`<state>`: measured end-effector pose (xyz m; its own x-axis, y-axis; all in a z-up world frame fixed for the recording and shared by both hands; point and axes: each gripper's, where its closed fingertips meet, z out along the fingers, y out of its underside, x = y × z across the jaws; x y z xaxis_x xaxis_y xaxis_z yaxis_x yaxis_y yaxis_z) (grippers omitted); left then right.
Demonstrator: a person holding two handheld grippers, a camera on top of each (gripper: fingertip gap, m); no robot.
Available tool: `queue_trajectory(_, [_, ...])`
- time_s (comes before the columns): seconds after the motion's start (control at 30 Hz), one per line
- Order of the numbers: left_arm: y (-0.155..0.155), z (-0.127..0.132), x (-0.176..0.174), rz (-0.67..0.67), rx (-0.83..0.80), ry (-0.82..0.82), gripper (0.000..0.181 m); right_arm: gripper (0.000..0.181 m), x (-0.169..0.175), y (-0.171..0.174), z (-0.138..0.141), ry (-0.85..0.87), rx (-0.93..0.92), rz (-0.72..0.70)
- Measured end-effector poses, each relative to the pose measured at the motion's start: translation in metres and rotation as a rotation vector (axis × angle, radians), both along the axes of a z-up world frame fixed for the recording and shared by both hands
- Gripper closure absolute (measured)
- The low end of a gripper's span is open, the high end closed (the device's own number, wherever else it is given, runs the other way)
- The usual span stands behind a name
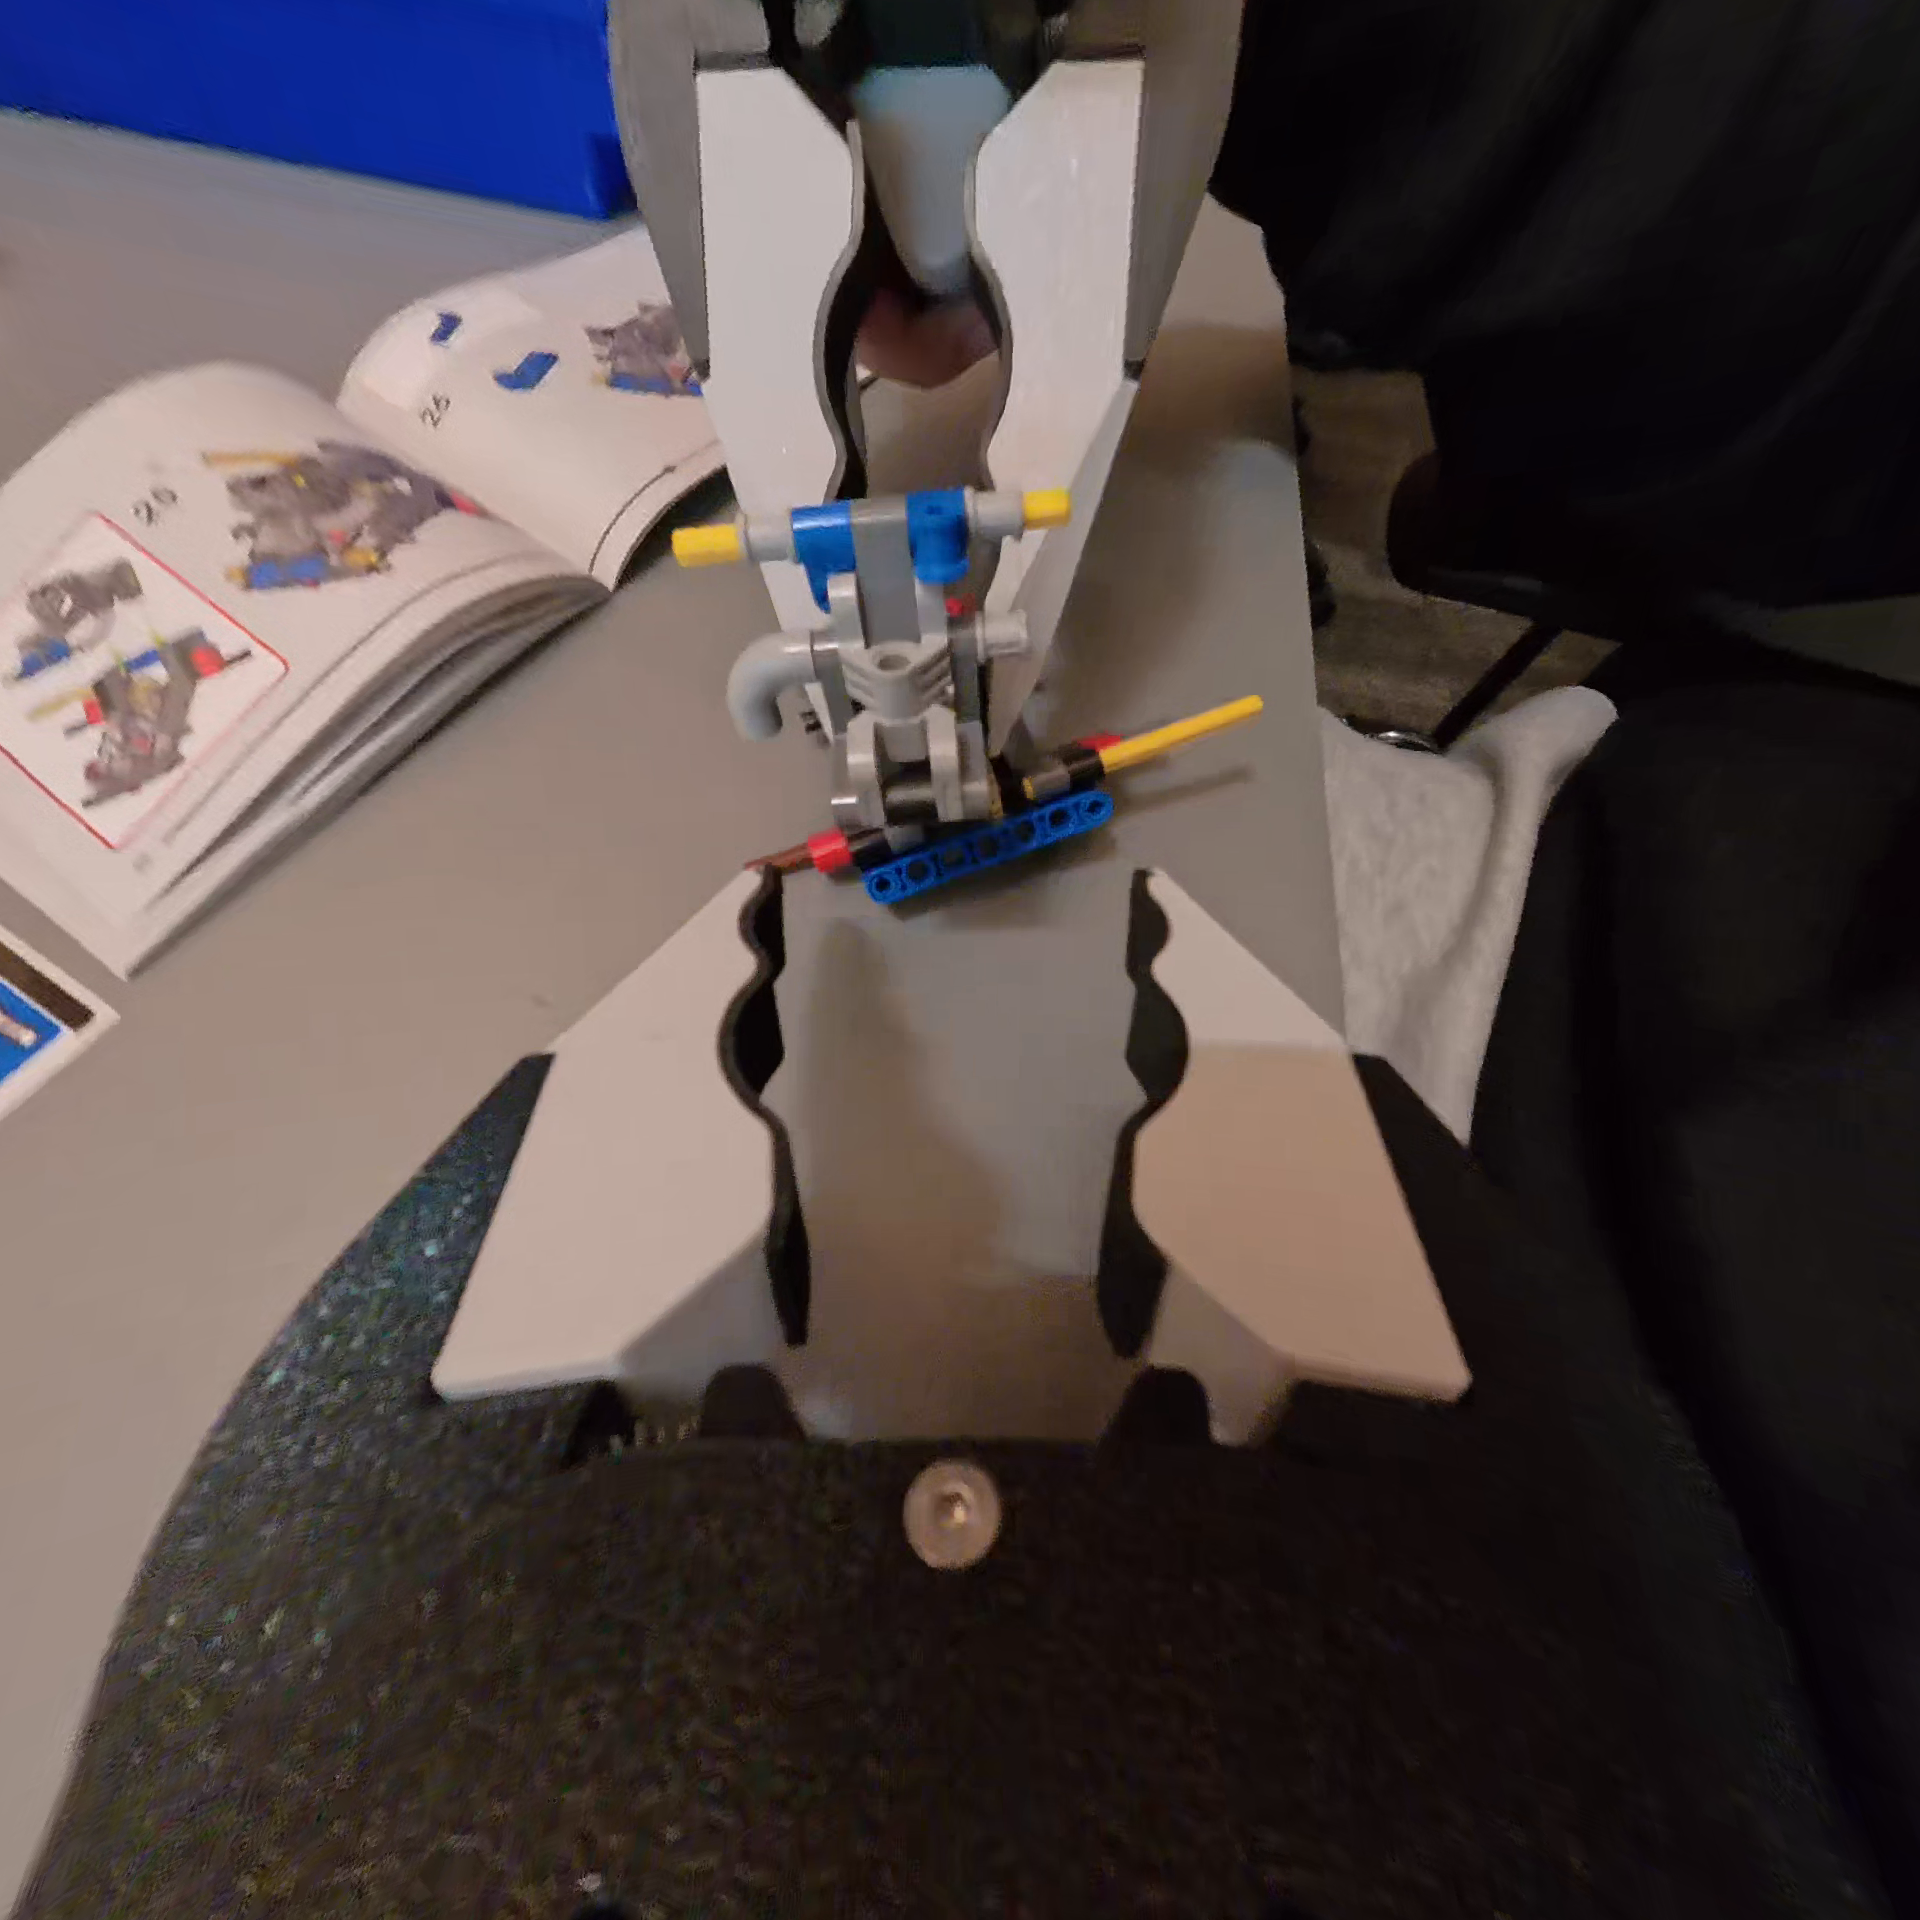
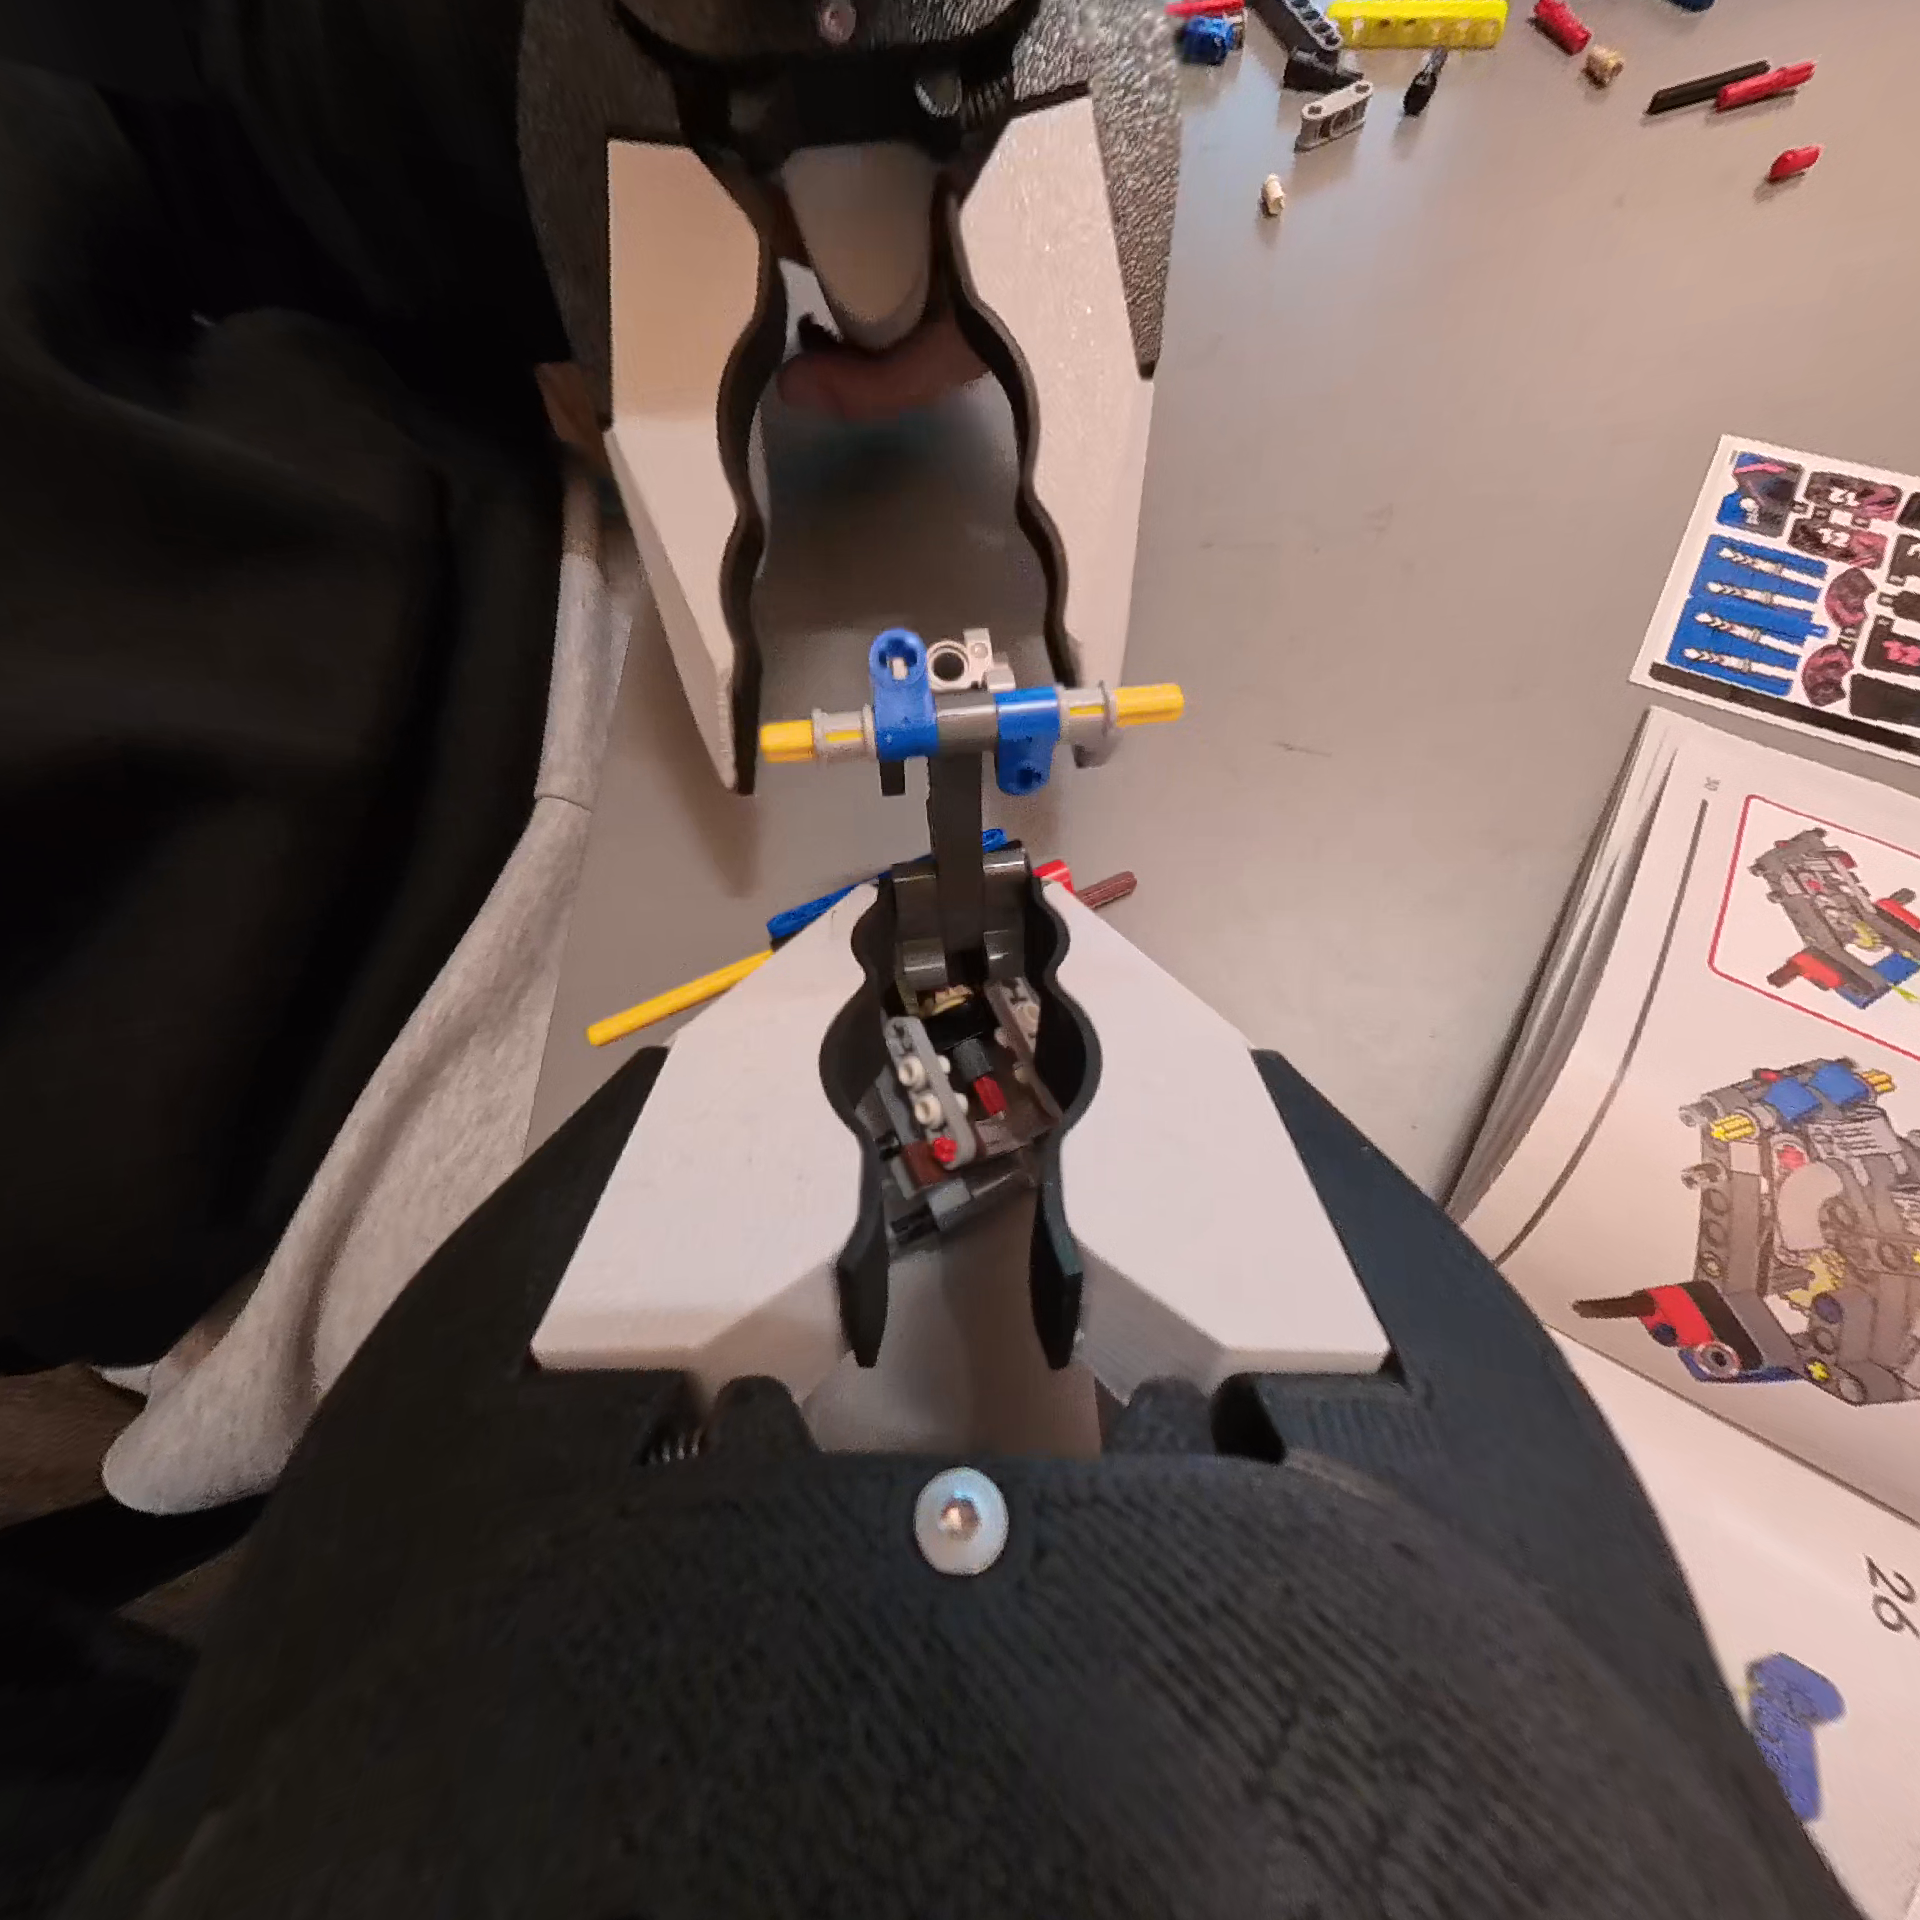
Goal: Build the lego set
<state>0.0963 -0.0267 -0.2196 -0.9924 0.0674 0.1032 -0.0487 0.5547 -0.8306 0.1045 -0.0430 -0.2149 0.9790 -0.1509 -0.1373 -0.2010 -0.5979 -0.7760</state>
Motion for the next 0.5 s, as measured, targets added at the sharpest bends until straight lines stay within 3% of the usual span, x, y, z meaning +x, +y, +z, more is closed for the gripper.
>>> queue_trajectory(0.03, [0.0,-0.002,0.0,0.038,0.003,0.008,0.114,0.159,0.0,0.001,0.0,-0.002,0.001,0.0])
queue_trajectory(0.23, [0.01,0.001,-0.006,0.298,0.01,-0.016,0.118,0.159,-0.004,0.005,0.0,-0.044,-0.002,0.057])
queue_trajectory(0.37, [-0.001,-0.003,-0.02,0.369,0.013,-0.107,0.12,0.159,-0.001,0.005,0.0,-0.026,0.015,0.04])
queue_trajectory(0.5, [-0.014,-0.01,-0.01,0.373,0.058,-0.163,0.126,0.159,0.0,0.004,0.0,-0.038,0.007,0.003])
